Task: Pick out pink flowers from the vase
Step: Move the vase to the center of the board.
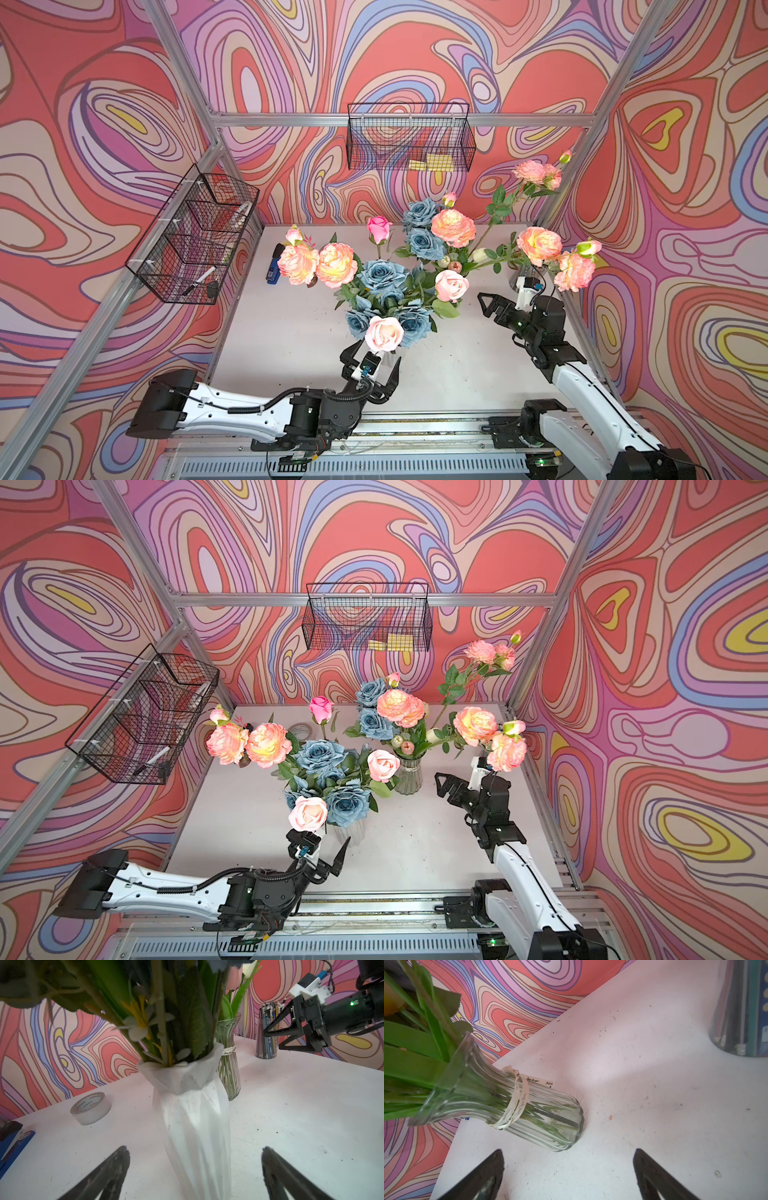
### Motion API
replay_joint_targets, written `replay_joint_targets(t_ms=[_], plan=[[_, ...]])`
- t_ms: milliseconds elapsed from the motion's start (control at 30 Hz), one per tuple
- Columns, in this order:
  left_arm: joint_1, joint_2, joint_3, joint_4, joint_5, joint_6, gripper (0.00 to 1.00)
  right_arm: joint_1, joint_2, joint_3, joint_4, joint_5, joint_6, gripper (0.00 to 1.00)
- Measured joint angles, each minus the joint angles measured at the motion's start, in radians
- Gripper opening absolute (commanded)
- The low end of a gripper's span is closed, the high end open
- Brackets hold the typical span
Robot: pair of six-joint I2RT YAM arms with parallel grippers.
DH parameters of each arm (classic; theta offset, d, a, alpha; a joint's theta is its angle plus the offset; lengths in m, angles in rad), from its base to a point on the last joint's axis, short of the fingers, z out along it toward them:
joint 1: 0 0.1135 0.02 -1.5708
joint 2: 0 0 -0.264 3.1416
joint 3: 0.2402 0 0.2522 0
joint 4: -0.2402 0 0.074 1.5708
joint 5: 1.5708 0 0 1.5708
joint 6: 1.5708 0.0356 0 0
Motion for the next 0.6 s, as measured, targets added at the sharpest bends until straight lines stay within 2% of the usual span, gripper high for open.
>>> replay_joint_targets(t_ms=[100,233,433,600], plan=[[0.0,0.153,-0.016,0.255,-0.006,0.161,1.0,0.0,0.0,0.0,-0.002,0.0,0.0,0.98],[0.039,0.256,0.014,0.416,0.007,0.266,1.0,0.0,0.0,0.002,-0.007,0.001,-0.001,0.98],[0.185,0.219,0.005,0.512,0.064,0.229,1.0,0.0,-0.018,0.006,-0.023,0.002,-0.005,0.98],[0.24,0.212,-0.003,0.531,0.132,0.202,1.0,0.0,-0.027,0.013,-0.039,0.002,-0.007,0.98]])
